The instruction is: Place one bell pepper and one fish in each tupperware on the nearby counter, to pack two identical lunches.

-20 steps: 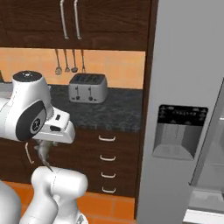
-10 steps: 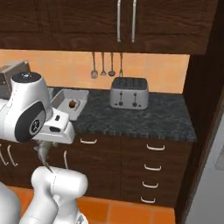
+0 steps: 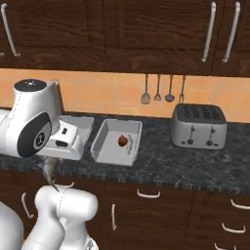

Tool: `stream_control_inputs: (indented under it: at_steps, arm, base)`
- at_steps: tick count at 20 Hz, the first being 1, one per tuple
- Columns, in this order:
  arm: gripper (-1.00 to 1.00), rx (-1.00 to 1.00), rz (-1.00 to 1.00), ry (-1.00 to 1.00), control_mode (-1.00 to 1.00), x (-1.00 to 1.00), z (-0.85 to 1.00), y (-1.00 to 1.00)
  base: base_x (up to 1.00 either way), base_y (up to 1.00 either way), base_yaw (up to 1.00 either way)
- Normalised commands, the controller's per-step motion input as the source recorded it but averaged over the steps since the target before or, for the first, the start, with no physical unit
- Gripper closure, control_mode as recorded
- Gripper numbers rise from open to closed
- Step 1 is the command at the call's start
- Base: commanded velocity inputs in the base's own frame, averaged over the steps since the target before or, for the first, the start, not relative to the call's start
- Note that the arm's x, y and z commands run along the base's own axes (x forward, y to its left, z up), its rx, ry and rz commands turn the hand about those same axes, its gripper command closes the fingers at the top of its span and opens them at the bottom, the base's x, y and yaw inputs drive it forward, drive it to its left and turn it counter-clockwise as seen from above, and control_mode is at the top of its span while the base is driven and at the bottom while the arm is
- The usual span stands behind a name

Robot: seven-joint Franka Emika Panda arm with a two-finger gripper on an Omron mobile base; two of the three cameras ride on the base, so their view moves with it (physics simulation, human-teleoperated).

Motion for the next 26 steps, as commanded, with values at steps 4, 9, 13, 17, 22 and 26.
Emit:
stream_control_inputs:
  at_steps: [4, 9, 13, 17, 22, 26]
  arm:
    - [1.00, 0.00, 0.00, 0.00, 1.00, 0.00, 0.00, 0.00]
    - [1.00, 0.00, 0.00, 0.00, 1.00, 0.00, 0.00, 0.00]
    - [1.00, 0.06, 0.00, 0.07, -1.00, 0.39, -0.28, 0.00]
    - [1.00, 0.10, 0.00, 0.13, -1.00, 0.92, -0.50, 0.00]
    - [1.00, 0.00, -0.02, 0.00, -1.00, 1.00, -0.70, 0.00]
    - [1.00, -0.03, -0.02, 0.00, -1.00, 1.00, -0.32, 0.12]
  base:
    - [0.42, 0.89, 0.00]
    - [0.50, 0.58, 0.00]
    - [0.31, 0.00, 0.00]
    - [0.00, 0.00, 0.00]
    - [0.00, 0.00, 0.00]
    - [0.00, 0.00, 0.00]
